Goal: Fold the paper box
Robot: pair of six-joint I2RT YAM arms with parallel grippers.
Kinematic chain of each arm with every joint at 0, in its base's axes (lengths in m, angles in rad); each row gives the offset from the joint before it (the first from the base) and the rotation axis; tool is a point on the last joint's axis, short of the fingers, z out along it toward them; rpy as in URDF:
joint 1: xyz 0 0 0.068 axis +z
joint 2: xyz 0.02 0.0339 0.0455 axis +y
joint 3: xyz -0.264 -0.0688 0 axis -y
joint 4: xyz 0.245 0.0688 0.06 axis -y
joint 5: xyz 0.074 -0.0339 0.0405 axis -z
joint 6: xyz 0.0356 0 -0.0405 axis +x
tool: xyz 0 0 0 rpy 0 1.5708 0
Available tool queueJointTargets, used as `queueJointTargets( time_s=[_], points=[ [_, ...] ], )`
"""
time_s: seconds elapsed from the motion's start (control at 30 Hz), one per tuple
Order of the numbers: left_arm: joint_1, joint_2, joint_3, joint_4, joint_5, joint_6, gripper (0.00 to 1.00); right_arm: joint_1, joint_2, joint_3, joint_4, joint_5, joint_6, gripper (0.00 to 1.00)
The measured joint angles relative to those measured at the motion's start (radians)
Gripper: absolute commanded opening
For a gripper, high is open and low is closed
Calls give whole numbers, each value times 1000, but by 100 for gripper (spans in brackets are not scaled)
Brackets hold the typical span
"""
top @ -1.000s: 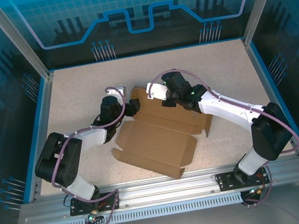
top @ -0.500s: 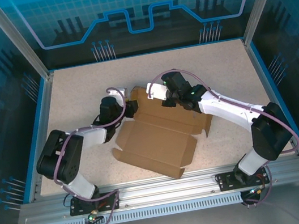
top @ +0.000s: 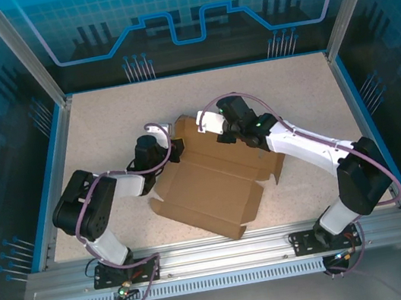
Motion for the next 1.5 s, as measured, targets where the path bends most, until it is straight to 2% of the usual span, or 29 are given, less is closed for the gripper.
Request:
queueJointTargets(
  time_s=[0.1,0.23,0.5,0.73,1.03,1.17,1.3,1.5],
  points=[
    [0,0,-1,8,0,0,19,0,0,0,0,0,4,1],
    [0,0,-1,11,0,0,18,0,0,0,0,0,10,10],
    [0,0,-2,12,0,2,15,0,0,0,0,-16,40,37],
    [0,0,-19,28,0,20,14,0,-7,43,-23,-103,103,57],
    [-8,0,-20,34,0,50,15,-13,-18,191,-39,-304,278,60],
    [-18,0,-20,34,0,55,15,-62,30,296,-43,-376,396,60],
    [-22,0,-20,34,0,68,15,-101,117,369,-52,-396,494,60],
    [-23,0,-20,34,0,72,16,-107,269,447,-105,-405,579,59]
  ],
)
